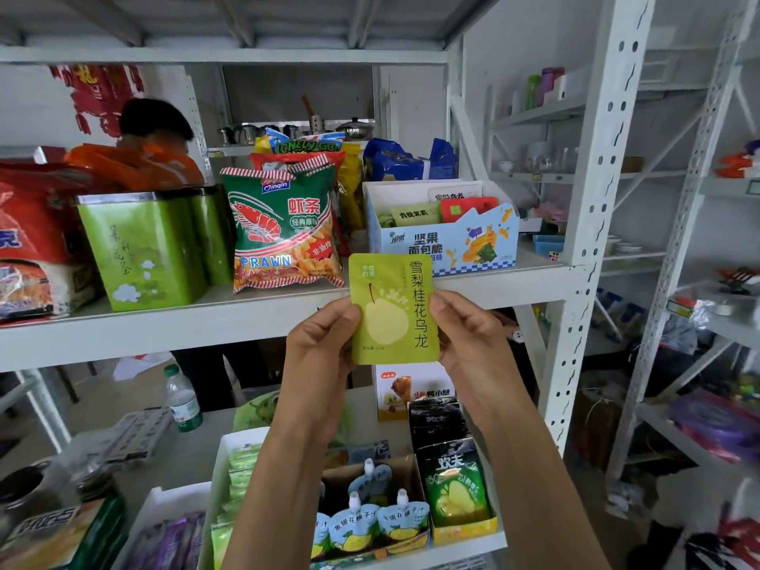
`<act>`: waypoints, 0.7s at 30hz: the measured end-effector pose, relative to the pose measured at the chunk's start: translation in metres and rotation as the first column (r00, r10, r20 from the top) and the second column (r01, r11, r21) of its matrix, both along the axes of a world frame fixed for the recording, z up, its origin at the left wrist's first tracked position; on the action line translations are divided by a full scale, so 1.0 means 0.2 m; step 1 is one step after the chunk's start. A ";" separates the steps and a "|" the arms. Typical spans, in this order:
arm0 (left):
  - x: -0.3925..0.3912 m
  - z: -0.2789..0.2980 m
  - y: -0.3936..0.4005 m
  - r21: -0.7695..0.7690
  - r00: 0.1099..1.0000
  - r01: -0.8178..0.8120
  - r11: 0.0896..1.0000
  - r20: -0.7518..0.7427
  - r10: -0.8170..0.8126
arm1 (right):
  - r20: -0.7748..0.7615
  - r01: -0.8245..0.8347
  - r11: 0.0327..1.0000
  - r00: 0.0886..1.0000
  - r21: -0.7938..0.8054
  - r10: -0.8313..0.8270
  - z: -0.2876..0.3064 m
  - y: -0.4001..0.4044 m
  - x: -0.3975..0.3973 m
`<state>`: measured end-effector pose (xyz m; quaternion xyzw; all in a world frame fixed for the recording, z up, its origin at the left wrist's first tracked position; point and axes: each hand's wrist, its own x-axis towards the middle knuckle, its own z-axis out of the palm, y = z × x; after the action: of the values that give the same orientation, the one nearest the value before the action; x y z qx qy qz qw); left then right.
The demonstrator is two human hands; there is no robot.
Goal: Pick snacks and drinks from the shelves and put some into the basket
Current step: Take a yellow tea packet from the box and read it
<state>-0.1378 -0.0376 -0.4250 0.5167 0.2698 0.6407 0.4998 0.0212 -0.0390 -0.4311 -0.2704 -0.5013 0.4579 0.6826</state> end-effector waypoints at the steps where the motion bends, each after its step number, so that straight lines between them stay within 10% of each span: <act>1: 0.00 0.00 0.00 -0.002 1.000 0.000 1.000 -0.003 0.000 | -0.003 -0.006 1.000 1.000 0.000 0.006 0.00 0.00 0.00; 21: 0.01 -0.01 -0.01 -0.052 1.000 -0.021 0.998 0.006 0.021 | 0.010 0.003 1.000 1.000 -0.029 -0.003 -0.03 -0.02 0.00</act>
<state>-0.1364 -0.0405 -0.4280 0.4988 0.2901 0.6404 0.5070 0.0215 -0.0423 -0.4375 -0.2836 -0.4975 0.4627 0.6767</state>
